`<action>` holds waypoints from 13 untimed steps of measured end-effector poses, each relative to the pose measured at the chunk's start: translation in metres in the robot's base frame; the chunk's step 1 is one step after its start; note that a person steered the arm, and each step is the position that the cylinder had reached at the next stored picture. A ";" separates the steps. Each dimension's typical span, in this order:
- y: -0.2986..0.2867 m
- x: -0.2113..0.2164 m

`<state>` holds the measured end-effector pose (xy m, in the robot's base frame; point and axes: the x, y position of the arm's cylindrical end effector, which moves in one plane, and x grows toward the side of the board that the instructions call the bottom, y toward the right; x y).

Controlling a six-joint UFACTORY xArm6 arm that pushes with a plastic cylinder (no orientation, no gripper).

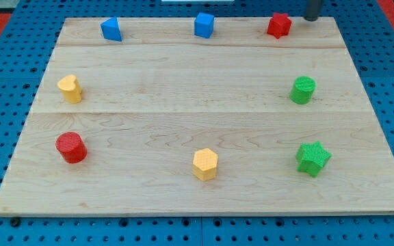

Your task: Move your arm to the blue triangle

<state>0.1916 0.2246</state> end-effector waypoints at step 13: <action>0.008 0.098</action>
<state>0.2899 0.2321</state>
